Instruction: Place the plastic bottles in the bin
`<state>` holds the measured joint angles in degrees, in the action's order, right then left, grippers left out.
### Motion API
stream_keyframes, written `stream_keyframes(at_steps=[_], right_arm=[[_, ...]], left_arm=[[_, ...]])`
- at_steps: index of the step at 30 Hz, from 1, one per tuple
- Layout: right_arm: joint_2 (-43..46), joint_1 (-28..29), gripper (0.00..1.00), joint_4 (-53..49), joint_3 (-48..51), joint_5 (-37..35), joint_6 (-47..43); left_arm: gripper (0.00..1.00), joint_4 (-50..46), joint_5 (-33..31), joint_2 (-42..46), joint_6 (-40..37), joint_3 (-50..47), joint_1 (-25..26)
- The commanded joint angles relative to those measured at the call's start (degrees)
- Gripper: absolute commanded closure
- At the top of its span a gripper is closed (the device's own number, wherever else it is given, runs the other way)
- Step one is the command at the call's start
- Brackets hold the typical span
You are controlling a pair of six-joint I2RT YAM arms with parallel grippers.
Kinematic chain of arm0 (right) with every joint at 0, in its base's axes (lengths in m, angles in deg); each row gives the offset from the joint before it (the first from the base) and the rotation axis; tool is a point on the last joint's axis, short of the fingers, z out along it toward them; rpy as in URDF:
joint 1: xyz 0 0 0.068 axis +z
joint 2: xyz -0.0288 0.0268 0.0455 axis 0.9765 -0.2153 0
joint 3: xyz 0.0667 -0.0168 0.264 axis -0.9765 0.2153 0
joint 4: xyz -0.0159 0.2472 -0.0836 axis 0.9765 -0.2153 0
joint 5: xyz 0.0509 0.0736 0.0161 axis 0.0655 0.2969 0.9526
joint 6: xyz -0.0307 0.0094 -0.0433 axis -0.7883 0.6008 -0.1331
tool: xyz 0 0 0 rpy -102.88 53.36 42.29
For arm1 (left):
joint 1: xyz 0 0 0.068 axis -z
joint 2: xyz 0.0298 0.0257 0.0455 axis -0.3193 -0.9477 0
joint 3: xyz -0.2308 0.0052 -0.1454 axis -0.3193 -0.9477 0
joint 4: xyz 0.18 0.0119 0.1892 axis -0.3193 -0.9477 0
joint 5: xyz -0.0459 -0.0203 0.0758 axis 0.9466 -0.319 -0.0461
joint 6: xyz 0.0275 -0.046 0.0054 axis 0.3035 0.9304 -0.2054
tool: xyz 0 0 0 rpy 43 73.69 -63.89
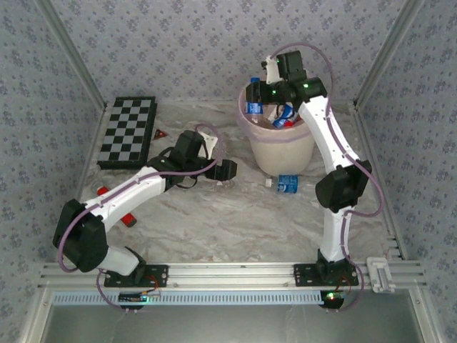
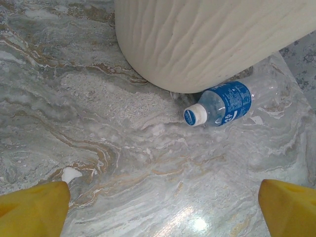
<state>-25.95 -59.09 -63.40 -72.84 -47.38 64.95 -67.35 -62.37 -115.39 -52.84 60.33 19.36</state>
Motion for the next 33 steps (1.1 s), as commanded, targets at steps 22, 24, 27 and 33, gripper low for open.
stream_keyframes(at_steps=[22, 24, 27, 33], right_arm=[[33.14, -12.45, 0.15, -23.19, 14.44, -11.78, 8.08], [39.85, -16.00, 0.22, -21.50, 22.57, -10.41, 11.07], [49.44, -20.95, 0.32, -18.43, 35.15, -7.45, 15.17], [60.73, -27.68, 0.43, -14.99, 53.83, -5.89, 21.17]], left_arm=[[0.02, 7.07, 2.11, -2.91, 7.02, 2.18, -0.19], [0.02, 6.94, 0.93, -3.02, 8.36, 2.53, -0.26], [0.02, 6.83, -0.15, -3.39, 11.76, 3.23, -0.86], [0.02, 7.80, 0.35, -3.15, 13.91, 3.72, -1.97]])
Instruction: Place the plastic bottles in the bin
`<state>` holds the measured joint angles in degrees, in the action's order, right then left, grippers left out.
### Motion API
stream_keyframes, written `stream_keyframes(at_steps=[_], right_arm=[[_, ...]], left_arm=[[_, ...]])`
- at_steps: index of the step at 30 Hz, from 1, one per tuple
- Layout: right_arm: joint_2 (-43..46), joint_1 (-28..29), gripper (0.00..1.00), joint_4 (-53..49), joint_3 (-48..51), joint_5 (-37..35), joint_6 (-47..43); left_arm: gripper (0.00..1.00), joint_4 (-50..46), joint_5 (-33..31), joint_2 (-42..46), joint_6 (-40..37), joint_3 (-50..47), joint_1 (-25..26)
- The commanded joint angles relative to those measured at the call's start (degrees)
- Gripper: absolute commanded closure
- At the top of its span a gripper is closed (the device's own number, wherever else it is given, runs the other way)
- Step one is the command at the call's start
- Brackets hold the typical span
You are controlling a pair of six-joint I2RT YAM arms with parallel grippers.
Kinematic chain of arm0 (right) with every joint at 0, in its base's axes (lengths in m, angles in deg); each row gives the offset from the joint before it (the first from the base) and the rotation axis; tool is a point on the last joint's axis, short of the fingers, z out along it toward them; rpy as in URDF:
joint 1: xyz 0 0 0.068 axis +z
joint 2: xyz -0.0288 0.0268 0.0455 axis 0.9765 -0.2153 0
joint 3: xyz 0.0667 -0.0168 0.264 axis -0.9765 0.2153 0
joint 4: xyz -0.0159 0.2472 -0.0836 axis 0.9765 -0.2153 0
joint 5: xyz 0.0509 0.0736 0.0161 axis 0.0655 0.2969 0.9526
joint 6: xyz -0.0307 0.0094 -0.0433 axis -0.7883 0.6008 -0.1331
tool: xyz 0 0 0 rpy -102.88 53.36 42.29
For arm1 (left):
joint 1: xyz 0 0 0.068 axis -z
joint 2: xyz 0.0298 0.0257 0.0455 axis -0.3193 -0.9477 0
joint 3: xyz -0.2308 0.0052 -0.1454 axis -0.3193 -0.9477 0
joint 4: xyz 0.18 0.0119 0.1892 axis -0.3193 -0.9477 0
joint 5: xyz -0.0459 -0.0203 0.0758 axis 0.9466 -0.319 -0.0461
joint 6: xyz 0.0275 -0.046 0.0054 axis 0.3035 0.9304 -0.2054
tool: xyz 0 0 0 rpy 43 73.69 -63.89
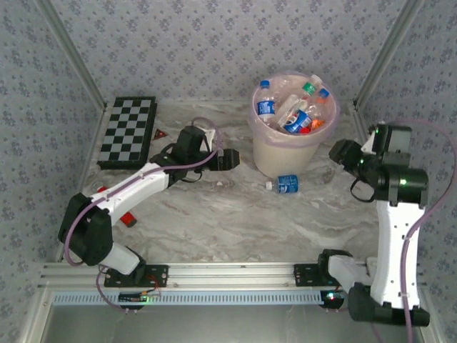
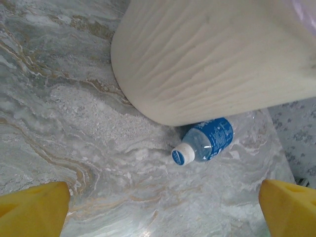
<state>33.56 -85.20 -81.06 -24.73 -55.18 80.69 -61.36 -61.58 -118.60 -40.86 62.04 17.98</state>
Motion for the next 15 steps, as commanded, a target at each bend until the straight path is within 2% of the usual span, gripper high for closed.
stream_keyframes(at_steps=[1, 3, 6, 9, 12, 15], right_arm=[[2.55, -2.23, 0.45, 4.83, 9.65, 2.84, 6.69], [4.41, -3.28, 0.46, 10.59, 18.74, 6.17, 11.17], [5.19, -4.62, 0.47, 24.62, 30.96, 11.82, 17.72], [4.63, -4.48, 0.36, 39.27, 41.59, 15.95, 26.19], [2.17, -4.28, 0.25, 42.97, 45.14, 14.25, 25.93], [-1.56, -4.26, 0.22, 47.21, 47.05, 14.06, 26.50]], left_arm=[[0.02, 1.81, -0.44, 0.04, 2.31, 2.00, -0.82], [0.02, 1.72, -0.32, 0.39, 2.92, 1.78, -1.21], [0.02, 1.30, -0.30, 1.09, 3.68, 1.04, -1.73], [0.02, 0.77, -0.40, 2.17, 3.95, 0.06, -2.13], [0.02, 0.31, -0.44, 3.17, 3.87, -0.83, -2.48], [0.02, -0.94, -0.43, 4.27, 3.44, -1.23, -2.68]])
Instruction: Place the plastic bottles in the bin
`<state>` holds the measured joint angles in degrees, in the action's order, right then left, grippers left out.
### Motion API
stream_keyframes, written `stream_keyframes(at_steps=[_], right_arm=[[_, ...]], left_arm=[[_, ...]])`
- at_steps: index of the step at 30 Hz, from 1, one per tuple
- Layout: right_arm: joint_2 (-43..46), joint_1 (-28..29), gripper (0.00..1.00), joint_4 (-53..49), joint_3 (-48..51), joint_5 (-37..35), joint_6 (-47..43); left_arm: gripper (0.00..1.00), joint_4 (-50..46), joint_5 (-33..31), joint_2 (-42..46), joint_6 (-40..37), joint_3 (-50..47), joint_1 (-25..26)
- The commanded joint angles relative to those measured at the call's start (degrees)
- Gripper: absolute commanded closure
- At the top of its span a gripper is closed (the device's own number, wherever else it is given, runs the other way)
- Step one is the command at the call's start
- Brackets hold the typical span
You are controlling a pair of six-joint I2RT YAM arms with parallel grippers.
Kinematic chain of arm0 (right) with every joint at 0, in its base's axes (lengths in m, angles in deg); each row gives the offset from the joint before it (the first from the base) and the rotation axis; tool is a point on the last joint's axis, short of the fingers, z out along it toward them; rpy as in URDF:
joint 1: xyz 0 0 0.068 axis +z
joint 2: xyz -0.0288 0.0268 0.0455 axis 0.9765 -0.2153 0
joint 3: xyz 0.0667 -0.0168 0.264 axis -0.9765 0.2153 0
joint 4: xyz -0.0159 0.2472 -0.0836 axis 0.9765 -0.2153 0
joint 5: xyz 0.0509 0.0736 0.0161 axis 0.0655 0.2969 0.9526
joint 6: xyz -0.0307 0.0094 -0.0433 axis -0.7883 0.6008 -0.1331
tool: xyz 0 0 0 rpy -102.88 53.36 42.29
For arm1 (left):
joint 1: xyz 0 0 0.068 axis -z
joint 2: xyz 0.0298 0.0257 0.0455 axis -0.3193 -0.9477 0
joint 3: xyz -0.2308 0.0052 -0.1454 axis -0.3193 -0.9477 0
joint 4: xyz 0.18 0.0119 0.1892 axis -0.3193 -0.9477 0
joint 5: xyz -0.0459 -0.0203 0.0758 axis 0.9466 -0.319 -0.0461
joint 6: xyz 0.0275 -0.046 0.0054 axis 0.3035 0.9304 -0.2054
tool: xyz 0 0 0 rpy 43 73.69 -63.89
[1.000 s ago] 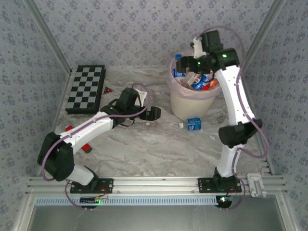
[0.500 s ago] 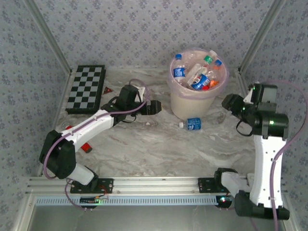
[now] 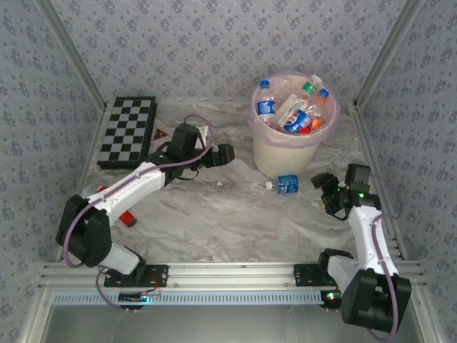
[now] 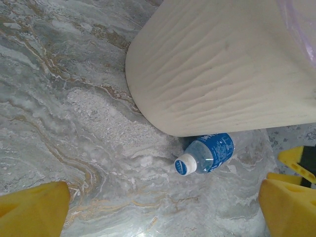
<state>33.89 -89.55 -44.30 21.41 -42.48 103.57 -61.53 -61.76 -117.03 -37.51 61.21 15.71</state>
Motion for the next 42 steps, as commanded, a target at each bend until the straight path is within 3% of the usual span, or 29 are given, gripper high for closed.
stream_keyframes(at_steps=[1, 4, 9, 14, 17, 22, 26, 29, 34, 42], right_arm=[[-3.35, 0.13, 0.22, 12.89, 1.84, 1.75, 4.94], [-7.17, 0.73, 0.20, 17.33, 2.99, 0.69, 5.93], [-11.22, 0.68, 0.06, 18.25, 2.33, -1.74, 4.08], [-18.11, 0.49, 0.04, 25.02, 3.06, -2.44, 5.15], [-22.71, 0.99, 0.08, 31.41, 4.08, -1.45, 8.16], [-24.49, 2.14, 0.19, 32.00, 3.06, -3.14, 7.43], [-24.26, 2.06, 0.36, 30.36, 2.81, -3.80, 5.79], [-20.88, 1.84, 0.45, 25.63, 1.82, -5.25, 2.78], [-11.55, 1.48, 0.56, 9.38, -2.19, -11.29, -7.68], [6.04, 1.25, 0.64, -16.06, -14.23, -18.55, -19.56]], left_arm=[[0.02, -1.20, -0.29, 2.93, -0.20, -0.50, -0.50], [0.02, -2.32, -0.43, 3.11, -0.70, -0.31, -0.76], [0.02, -1.78, -0.80, 3.43, -0.45, -0.49, -0.88], [0.02, -2.62, -1.26, 3.96, -1.05, -0.45, -1.02], [0.02, -2.94, -1.35, 3.65, -1.10, -0.03, -1.19], [0.02, -2.08, -1.72, 3.77, -0.41, -0.19, -1.19], [0.02, -1.97, -1.80, 3.56, 0.05, -0.32, -1.20], [0.02, -1.86, -1.46, 2.96, -0.09, 0.10, -1.19], [0.02, -2.15, -1.11, 1.81, -0.94, 2.07, -1.19], [0.02, -2.28, -0.52, 0.05, -1.56, 5.96, -1.30]])
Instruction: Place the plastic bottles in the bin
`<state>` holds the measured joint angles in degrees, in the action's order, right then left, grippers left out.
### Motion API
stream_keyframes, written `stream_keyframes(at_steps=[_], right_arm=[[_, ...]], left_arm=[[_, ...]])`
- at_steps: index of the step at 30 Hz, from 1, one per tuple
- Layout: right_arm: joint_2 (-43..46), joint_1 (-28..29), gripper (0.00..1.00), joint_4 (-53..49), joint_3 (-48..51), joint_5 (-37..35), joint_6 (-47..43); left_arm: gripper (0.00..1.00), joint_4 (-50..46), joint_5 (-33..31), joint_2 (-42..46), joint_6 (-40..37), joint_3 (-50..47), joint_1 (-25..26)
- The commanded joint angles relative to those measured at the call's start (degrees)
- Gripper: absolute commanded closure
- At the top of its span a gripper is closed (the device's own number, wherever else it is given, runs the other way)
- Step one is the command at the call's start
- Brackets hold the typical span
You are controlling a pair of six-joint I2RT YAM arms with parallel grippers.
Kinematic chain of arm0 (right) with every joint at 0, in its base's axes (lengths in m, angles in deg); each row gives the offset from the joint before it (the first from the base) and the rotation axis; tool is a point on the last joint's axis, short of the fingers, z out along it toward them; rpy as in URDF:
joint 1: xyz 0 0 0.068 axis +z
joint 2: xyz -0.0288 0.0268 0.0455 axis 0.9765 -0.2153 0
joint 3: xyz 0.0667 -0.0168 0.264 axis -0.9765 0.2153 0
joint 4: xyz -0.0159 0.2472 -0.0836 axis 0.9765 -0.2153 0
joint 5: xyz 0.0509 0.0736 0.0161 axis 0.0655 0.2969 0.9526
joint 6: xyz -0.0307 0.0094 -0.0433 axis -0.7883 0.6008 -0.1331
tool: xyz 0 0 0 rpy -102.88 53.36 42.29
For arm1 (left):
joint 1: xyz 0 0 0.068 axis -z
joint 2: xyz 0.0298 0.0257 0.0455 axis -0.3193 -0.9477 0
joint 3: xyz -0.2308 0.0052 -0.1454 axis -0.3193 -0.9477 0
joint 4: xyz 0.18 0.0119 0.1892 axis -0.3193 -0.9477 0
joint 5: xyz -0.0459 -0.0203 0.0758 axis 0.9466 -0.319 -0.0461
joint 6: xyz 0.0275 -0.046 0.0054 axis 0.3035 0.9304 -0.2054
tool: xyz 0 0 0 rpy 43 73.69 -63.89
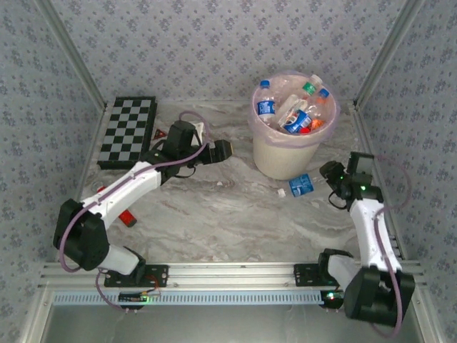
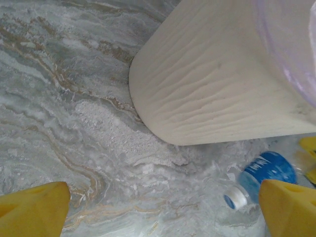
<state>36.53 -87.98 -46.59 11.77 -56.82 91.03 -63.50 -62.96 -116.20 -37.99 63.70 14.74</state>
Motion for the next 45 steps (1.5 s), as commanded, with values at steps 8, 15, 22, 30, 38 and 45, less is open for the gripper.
stream_keyframes(at_steps=[8, 15, 22, 30, 38, 45], right_arm=[[8.50, 0.71, 0.70, -27.30, -23.01, -4.58, -16.51], [3.56, 1.55, 0.72, -21.52, -40.17, 6.83, -16.77], [-10.02, 8.43, 0.73, -7.06, -53.55, 3.59, -20.12], [-32.35, 17.48, 0.74, -5.88, -69.84, -5.28, -34.36], [-42.61, 17.28, 0.72, -10.19, -72.49, 0.73, -36.25], [-45.12, 16.74, 0.71, -12.30, -67.06, 2.05, -32.46]], left_arm=[[0.03, 0.96, 2.67, -1.34, 3.27, 7.76, -0.89], [0.04, 9.40, 6.65, -3.48, 9.88, 7.80, -0.86], [0.04, 9.51, 6.19, -4.88, 10.69, 10.48, 0.27], [0.04, 7.73, 4.19, -6.20, 9.47, 12.42, 2.36], [0.04, 7.47, 4.37, -8.00, 8.91, 13.12, 2.71], [0.04, 7.73, 4.58, -9.07, 8.95, 13.44, 2.82]])
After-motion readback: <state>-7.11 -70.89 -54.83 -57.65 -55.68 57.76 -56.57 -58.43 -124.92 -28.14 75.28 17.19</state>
